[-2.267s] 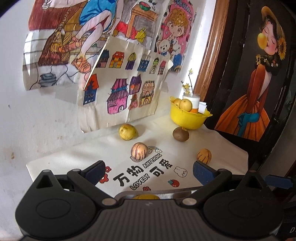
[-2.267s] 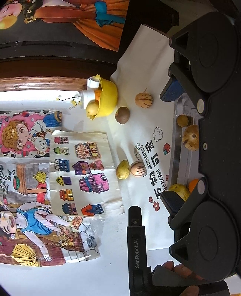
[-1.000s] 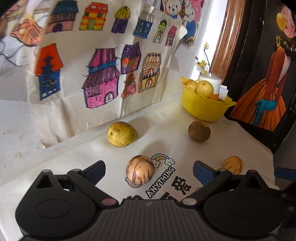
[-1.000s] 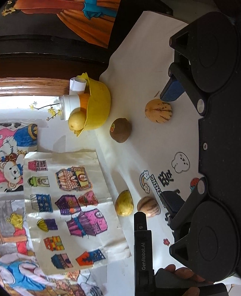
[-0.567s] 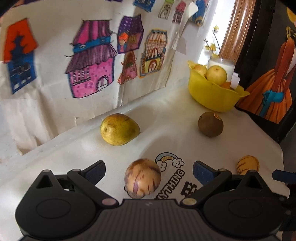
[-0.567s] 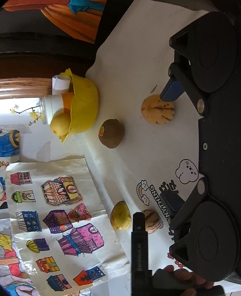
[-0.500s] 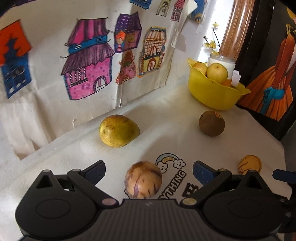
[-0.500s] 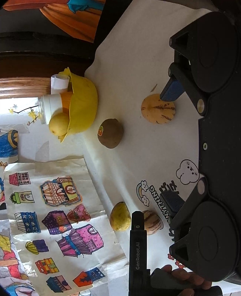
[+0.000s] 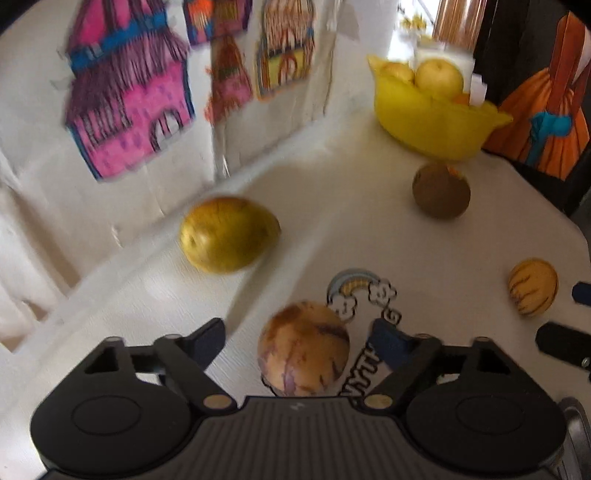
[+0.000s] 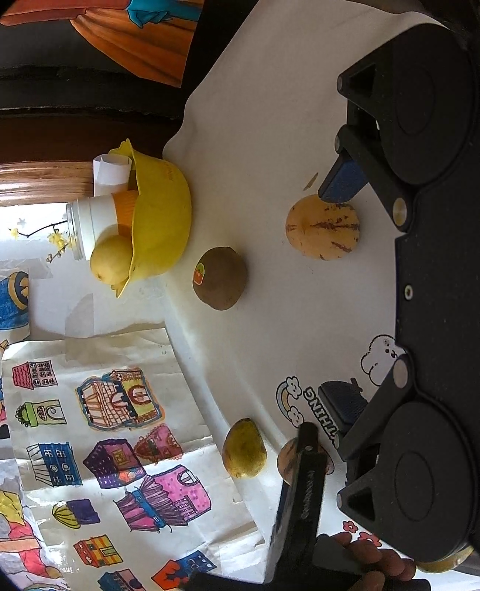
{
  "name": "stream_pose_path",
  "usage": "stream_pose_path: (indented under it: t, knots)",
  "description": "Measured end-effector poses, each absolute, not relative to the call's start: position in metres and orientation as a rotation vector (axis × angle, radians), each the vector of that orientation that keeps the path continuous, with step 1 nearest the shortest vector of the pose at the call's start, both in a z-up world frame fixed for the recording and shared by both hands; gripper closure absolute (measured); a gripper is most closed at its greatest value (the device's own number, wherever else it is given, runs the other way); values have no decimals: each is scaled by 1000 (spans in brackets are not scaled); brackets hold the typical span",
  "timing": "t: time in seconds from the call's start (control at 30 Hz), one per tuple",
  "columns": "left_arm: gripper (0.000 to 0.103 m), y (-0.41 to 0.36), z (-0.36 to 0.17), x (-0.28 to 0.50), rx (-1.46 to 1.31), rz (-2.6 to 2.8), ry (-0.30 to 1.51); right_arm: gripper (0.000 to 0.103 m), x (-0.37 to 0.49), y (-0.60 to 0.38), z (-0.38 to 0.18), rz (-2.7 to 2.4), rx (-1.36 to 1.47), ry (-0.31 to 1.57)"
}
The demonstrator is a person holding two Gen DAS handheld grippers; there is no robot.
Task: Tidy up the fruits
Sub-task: 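Lower both open tools around the striped pepino fruits on the cloth, then grasp a striped pepino with the left tool while the right tool grasps another pepino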
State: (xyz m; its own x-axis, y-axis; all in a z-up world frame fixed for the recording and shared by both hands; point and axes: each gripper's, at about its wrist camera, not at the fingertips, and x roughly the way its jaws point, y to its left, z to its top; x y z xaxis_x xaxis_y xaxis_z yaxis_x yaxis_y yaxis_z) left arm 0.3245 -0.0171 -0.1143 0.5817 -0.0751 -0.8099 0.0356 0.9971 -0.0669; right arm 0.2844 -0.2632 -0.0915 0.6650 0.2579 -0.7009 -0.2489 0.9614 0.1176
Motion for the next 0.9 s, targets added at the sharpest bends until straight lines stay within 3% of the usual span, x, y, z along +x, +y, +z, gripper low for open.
stream_pose_path:
  t: [0.1, 0.17, 0.67, 0.9]
  knots:
    - [29, -21, -115, 324, -4, -69, 935, 1, 286, -266, -92, 281, 17, 793]
    - [54, -22, -113, 322, 2, -82, 921, 1, 286, -267, -93, 276, 19, 795]
    - [55, -21, -112, 305, 48, -116, 882, 1, 318, -276, -116, 249, 1, 826]
    - [55, -19, -112, 302, 42, -124, 870, 25, 327, -277, -125, 253, -13, 856]
